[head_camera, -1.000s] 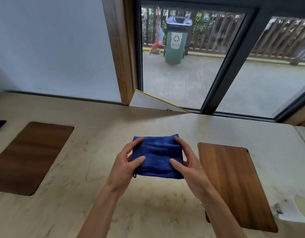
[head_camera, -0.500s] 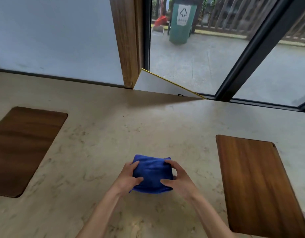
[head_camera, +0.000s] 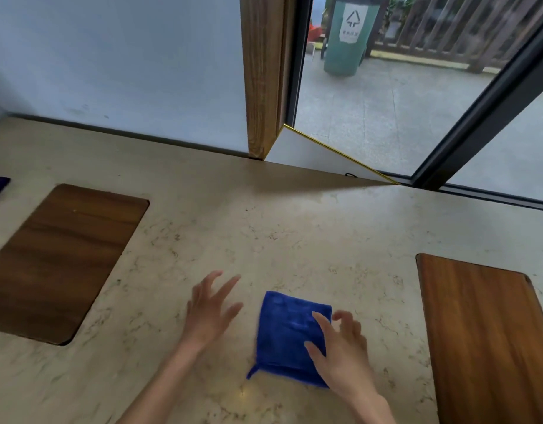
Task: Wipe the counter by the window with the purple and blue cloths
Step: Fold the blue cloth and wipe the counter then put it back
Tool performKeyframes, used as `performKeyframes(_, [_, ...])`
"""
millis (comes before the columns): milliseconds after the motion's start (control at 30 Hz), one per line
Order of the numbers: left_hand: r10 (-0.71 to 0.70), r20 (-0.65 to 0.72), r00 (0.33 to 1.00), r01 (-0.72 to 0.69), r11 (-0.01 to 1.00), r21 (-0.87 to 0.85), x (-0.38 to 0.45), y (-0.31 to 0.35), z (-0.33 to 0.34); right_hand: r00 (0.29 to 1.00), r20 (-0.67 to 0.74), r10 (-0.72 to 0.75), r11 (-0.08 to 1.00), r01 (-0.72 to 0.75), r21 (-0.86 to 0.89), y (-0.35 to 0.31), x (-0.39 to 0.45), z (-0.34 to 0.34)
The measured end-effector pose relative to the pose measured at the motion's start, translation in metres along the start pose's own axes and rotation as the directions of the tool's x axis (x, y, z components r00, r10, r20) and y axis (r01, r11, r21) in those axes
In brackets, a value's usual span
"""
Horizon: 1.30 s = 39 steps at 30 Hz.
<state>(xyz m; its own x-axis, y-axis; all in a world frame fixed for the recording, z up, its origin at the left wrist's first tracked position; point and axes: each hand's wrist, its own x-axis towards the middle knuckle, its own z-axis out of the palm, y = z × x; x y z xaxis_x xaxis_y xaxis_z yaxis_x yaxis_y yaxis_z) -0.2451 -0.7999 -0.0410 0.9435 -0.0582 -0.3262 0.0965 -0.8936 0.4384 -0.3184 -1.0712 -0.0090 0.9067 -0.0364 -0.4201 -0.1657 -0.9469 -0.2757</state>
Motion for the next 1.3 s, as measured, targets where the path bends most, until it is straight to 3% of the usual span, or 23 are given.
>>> performKeyframes(167, [0.003, -0.156, 0.988, 0.017, 0.991, 0.130, 0.039, -0.039, -0.024, 0.963, -0.153, -0.224, 0.974, 0.227, 0.003, -0.058, 0.013, 0.017])
performKeyframes(267, [0.033, -0.159, 0.987, -0.003, 0.983, 0.184, 0.052, -0.064, -0.023, 0.978, -0.066, -0.198, 0.976, 0.191, -0.100, -0.066, 0.016, 0.034])
performKeyframes(500, [0.053, -0.181, 0.982, 0.008, 0.948, 0.319, 0.061, -0.083, -0.013, 0.982, -0.121, -0.144, 0.961, 0.110, -0.253, -0.057, 0.018, 0.076])
performKeyframes(767, [0.081, -0.219, 0.972, -0.001, 0.939, 0.345, 0.065, -0.094, -0.002, 0.943, -0.160, -0.292, 0.925, 0.236, -0.298, -0.061, 0.017, 0.097])
performKeyframes(1133, [0.123, -0.281, 0.952, -0.008, 0.926, 0.377, 0.069, -0.099, 0.004, 0.917, -0.284, -0.280, 0.953, 0.231, -0.196, -0.151, 0.288, 0.007])
performKeyframes(1300, [0.120, -0.286, 0.951, -0.009, 0.933, 0.360, 0.070, -0.096, 0.001, 0.946, -0.227, -0.231, 0.970, 0.207, -0.124, -0.179, 0.388, -0.044])
